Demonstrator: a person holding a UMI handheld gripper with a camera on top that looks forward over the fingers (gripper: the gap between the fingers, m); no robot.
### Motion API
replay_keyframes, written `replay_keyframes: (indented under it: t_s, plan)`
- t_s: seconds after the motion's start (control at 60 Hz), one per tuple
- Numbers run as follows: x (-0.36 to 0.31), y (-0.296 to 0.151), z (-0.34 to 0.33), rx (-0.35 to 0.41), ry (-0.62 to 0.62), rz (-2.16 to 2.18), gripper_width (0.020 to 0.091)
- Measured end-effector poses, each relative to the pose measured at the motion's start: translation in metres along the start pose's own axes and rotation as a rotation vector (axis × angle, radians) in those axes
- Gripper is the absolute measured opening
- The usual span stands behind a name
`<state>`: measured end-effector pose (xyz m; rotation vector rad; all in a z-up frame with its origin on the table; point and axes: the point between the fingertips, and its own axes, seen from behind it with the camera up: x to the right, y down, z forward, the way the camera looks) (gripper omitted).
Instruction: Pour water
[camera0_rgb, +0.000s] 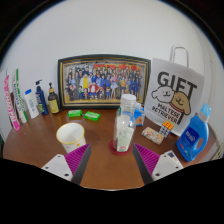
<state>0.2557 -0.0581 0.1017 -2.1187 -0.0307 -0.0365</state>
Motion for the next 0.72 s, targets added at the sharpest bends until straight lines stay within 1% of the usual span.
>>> replay_keyframes:
  t_s: [0.1,0.2,0.267,0.367,0.483,0.65,0.717]
  plan:
    - [-0.026,0.007,-0.055,-0.043,-0.007,0.016,0.0856]
    - [-0.053,0.014,-0.11,-0.076,0.013,0.024,0.0851]
    - [-0.067,0.015,-0.144,-0.087,0.024,0.027,0.0857]
    - [-0.09,0.016,-0.183,-0.079,0.042,0.034,0.0859]
    - [-0.11,0.023,-0.211,-0.075,0.061,0.036,0.0855]
    - [-0.117,0.038,-0.236,-0.076,0.099,0.031,0.0855]
    - [-0.122,0.043,-0.241,-0.081,0.09,0.014,0.0855]
